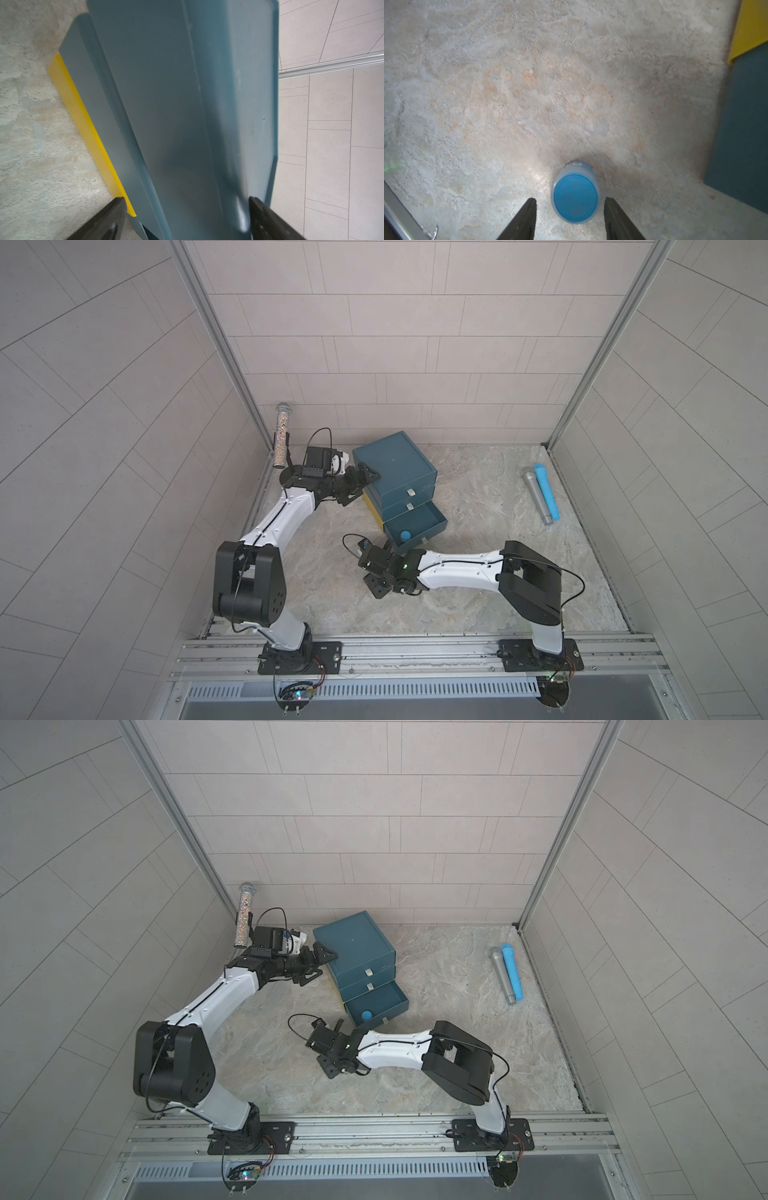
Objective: Put the paint cans in the drawer according to color
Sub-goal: Pick up the paint can at the center of the board, then place the paint can in the drawer.
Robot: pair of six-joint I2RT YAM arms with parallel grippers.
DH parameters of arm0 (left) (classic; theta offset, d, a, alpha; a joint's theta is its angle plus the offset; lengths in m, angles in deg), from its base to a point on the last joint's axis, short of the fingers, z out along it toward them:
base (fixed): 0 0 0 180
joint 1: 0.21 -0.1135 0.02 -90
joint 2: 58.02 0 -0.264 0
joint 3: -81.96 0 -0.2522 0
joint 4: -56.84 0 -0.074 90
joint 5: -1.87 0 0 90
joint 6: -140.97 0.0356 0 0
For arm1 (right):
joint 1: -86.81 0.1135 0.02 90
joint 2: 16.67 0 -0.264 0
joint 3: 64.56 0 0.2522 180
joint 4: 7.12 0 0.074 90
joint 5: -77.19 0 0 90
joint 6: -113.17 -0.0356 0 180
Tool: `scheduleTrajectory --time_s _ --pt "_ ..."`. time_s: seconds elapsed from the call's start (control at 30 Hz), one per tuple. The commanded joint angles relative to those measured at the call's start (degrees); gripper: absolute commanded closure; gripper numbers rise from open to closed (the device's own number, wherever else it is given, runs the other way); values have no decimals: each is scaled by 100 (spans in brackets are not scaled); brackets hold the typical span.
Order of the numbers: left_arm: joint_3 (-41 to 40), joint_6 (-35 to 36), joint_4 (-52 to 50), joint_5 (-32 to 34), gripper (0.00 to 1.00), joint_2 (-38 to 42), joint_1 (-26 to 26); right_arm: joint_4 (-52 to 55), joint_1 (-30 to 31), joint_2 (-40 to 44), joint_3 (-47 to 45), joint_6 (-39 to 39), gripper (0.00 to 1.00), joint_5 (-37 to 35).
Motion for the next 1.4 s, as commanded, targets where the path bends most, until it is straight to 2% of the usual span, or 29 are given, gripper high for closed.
scheduleTrajectory --time_s 0.0,0.07,0.27,0.33,0.57,0.8,1.03,1.23,1.37 --pt "-76 122 -573 309 3 -120 5 -23 40 -156 74 -53 48 -66" --pt "-76 122 -569 308 3 -125 5 -31 40 -174 99 -34 51 -102" --pt "-62 113 -569 286 3 -133 5 18 39 -8 38 50 75 -378" --pt "-65 122 -568 293 3 -133 5 22 33 141 -41 75 78 -493" --pt "-63 122 -578 296 3 -132 5 526 -8 1040 -141 270 79 -1077" --pt "-64 118 -578 313 3 -142 3 1354 -469 2294 -223 647 74 -1921" --pt "-60 124 -586 328 3 -141 3 963 -1838 2893 -977 688 73 -1130" --pt "-54 144 -614 359 3 -141 1 314 -2525 2444 -1094 517 74 -651" --pt "-52 162 -621 374 3 -145 0 77 -2690 1959 -950 473 74 -468"
